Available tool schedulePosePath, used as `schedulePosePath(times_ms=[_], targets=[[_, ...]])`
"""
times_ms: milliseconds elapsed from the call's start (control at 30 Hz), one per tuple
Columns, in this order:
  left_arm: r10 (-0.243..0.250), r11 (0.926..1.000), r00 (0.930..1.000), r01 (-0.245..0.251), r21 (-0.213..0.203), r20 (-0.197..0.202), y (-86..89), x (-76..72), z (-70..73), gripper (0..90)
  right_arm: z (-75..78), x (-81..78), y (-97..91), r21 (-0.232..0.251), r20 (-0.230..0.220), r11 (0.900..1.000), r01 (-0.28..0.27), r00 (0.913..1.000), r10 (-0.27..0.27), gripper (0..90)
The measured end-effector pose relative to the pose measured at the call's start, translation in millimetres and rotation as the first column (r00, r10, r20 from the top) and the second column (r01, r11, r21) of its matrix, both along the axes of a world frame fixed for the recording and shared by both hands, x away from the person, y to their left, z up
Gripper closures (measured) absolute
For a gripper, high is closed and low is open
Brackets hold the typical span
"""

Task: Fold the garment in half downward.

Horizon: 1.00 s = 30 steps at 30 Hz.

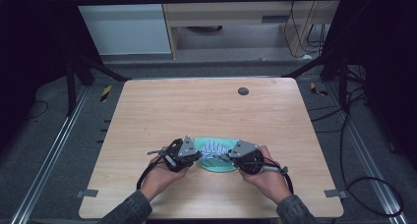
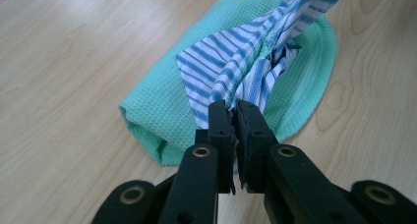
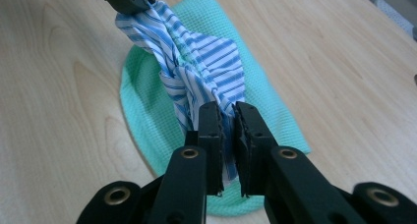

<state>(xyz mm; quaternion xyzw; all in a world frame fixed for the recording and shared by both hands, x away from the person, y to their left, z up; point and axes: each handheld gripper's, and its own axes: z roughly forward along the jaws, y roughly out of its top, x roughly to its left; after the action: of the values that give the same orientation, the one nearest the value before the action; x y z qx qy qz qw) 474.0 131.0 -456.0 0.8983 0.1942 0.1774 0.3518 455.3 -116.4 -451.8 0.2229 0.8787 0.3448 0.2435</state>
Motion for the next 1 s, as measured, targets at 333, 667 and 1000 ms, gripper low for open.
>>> schedulePosePath(times_ms=[333,667,1000], targets=[[-0.01,0.9999,0.9999,0.01,0.014,-0.005,0.8,-7.5,-8.6,85.8,-12.3,-11.8,-2.6,0.006,-0.021,1.0,0.001,0.9998,0.0,83.4],[-0.015,0.9997,0.9996,0.016,0.016,-0.025,2.6,-14.0,-17.9,86.8,-20.3,-19.3,-3.5,0.008,-0.036,0.9999,-0.014,0.9992,0.015,84.8],[-0.033,0.999,0.9985,0.035,0.029,-0.043,3.9,-20.0,-22.8,88.1,-27.7,-26.5,-3.8,-0.005,-0.046,0.999,-0.044,0.998,0.043,85.9]])
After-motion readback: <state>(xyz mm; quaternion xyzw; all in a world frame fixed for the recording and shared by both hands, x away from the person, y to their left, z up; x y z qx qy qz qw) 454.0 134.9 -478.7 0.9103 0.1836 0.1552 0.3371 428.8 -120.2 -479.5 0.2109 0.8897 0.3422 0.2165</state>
